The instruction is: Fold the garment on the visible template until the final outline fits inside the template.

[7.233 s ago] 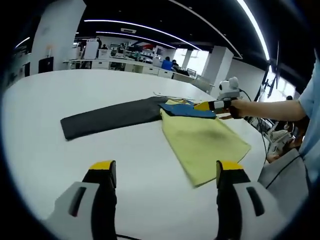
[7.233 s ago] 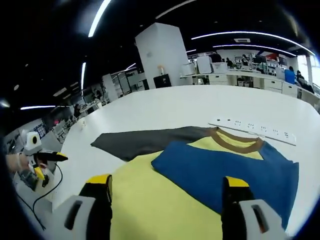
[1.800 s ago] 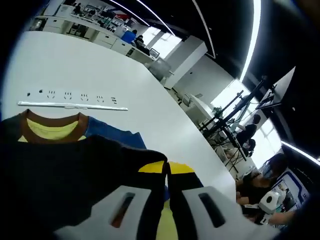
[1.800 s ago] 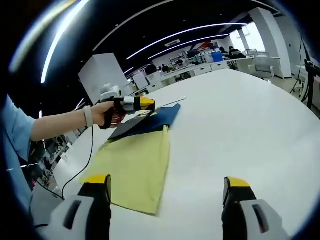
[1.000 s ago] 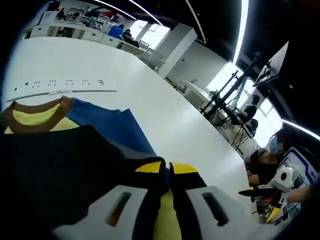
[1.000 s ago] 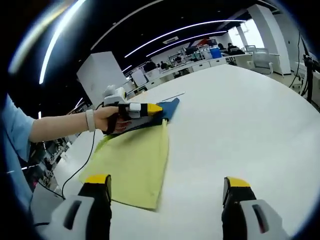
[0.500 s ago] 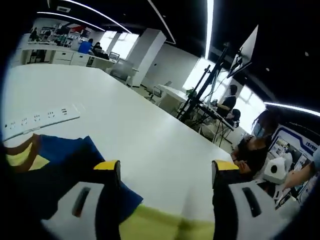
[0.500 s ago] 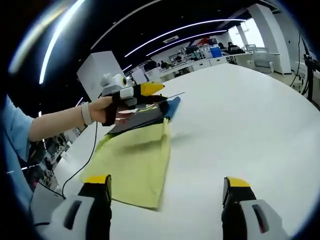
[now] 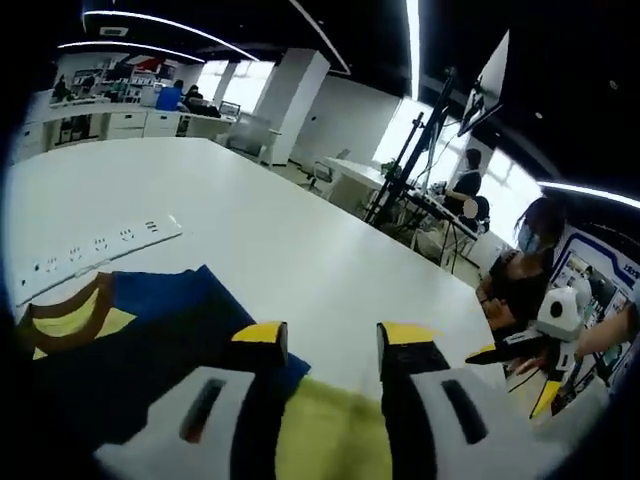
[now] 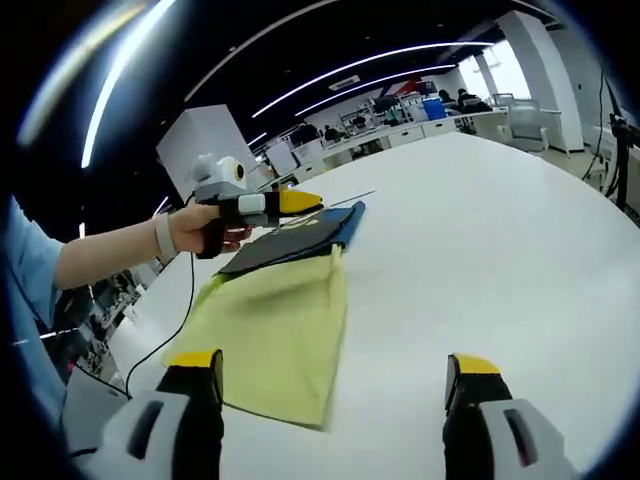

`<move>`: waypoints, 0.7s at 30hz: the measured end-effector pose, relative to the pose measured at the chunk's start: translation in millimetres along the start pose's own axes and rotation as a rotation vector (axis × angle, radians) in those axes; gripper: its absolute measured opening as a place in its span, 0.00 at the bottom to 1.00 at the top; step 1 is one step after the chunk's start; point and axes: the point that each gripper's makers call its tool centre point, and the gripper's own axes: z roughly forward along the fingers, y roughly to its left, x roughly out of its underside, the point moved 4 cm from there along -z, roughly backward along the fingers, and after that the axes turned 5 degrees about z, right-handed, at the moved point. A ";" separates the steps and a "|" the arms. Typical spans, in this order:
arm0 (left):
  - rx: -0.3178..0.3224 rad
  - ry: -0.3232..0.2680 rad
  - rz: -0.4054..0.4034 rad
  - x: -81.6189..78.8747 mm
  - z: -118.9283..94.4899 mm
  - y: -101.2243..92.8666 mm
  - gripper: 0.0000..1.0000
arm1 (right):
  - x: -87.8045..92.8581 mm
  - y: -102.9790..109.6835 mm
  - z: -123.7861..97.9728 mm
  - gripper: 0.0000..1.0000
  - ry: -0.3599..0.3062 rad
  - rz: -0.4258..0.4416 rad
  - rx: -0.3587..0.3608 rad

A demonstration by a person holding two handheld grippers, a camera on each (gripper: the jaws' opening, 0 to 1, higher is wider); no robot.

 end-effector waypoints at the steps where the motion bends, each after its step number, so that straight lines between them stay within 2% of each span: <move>1: 0.011 -0.029 -0.026 -1.9 -4.4 0.3 0.43 | -0.2 1.3 0.3 0.93 0.001 -0.003 -0.003; 2: 0.013 -0.047 -0.049 -3.6 -7.5 0.2 0.42 | -0.6 3.2 0.6 0.93 0.000 -0.005 -0.007; 4: 0.001 -0.046 -0.052 -2.5 -15.9 3.2 0.38 | -1.7 5.3 0.3 0.93 0.000 -0.011 -0.011; 6: -0.012 -0.060 -0.027 -3.1 -23.7 3.4 0.46 | -3.1 6.1 -0.3 0.93 0.000 -0.016 -0.013; 8: -0.019 -0.045 -0.019 -1.3 -32.5 3.3 0.52 | -5.8 7.0 -1.3 0.93 0.000 -0.026 -0.014; 11: -0.028 -0.046 0.013 -0.5 -49.9 2.6 0.54 | -10.3 8.6 -2.1 0.93 0.000 -0.039 -0.018; 13: -0.031 -0.048 0.041 0.0 -61.3 4.7 0.61 | -13.7 9.8 -1.9 0.93 -0.003 -0.049 -0.021; 14: -0.032 -0.031 0.065 3.1 -68.4 5.8 0.66 | -14.8 10.3 -1.4 0.93 -0.002 -0.052 -0.023; 16: -0.046 -0.022 0.077 6.6 -79.0 8.4 0.79 | -17.0 11.7 0.2 0.93 0.002 -0.066 -0.027; 20: -0.073 -0.022 0.066 14.0 -106.3 12.6 0.88 | -22.2 13.9 4.3 0.94 0.000 -0.087 -0.039; 21: -0.089 -0.029 0.074 16.1 -114.7 14.2 0.93 | -23.0 14.2 5.4 0.94 0.001 -0.090 -0.040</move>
